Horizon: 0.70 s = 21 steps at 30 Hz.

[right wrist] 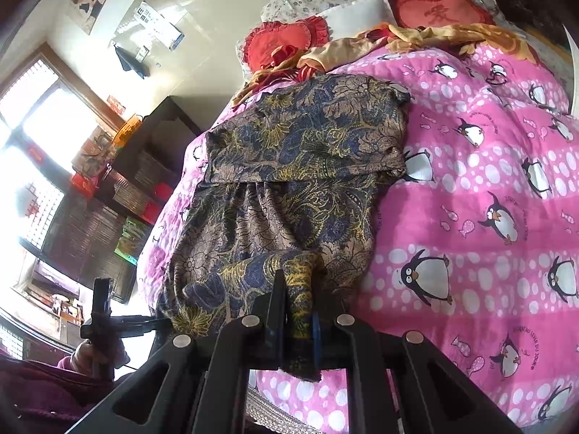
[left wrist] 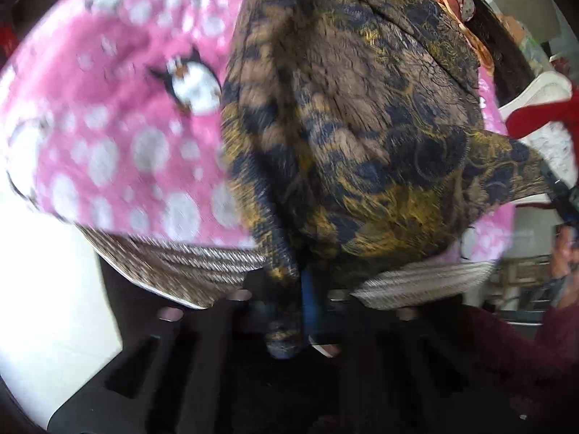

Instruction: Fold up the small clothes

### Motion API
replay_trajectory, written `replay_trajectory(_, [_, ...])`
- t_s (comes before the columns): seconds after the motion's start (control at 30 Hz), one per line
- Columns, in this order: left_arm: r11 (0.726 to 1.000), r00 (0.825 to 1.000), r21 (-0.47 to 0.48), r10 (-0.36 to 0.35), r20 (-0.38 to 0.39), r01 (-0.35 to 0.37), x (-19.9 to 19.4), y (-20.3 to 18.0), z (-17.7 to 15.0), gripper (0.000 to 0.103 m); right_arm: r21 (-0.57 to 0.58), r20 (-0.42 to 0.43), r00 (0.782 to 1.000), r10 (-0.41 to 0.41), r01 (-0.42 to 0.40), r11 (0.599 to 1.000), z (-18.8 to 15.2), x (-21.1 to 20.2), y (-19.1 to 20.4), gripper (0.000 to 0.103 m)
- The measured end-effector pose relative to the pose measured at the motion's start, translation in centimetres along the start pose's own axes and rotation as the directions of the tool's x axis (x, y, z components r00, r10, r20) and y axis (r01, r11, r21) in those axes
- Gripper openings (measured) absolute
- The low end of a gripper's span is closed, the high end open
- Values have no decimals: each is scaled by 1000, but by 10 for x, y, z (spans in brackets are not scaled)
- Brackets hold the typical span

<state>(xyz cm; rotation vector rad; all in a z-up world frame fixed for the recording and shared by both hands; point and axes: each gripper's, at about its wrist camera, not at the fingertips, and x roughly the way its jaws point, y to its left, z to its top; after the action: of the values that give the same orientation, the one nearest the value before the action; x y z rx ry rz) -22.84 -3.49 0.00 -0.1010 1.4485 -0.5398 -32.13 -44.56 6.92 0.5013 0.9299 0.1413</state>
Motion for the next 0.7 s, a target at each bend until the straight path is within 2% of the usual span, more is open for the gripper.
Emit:
replay_trajectory(0.07, [1000, 1000, 21, -12, 15, 11, -9, -2, -1, 5, -2, 1, 1000, -1, 1, 1000, -1, -1, 0, 10])
replay_trajectory(0.2, [992, 988, 97, -91, 124, 79, -62, -15, 7, 5, -4, 6, 1000, 11, -11, 1000, -1, -7, 2, 10])
replay_trajectory(0.3, [989, 959, 122, -118, 258, 88, -110, -15, 28, 5, -5, 27, 999, 31, -31, 1000, 4, -12, 2, 10])
replay_trajectory(0.37, [986, 925, 119, -150, 349, 115, -139, -12, 49, 5, 8, 57, 997, 47, -48, 999, 12, -15, 2, 10])
replay_trajectory(0.57, [986, 856, 147, -147, 496, 84, -167, -21, 113, 5, 8, 155, 987, 36, -37, 999, 52, -16, 4, 10])
replay_trajectory(0.7, [987, 840, 141, -143, 523, 80, -158, -24, 173, 5, 13, 211, 977, -3, 0, 1000, 100, -2, 1, 10])
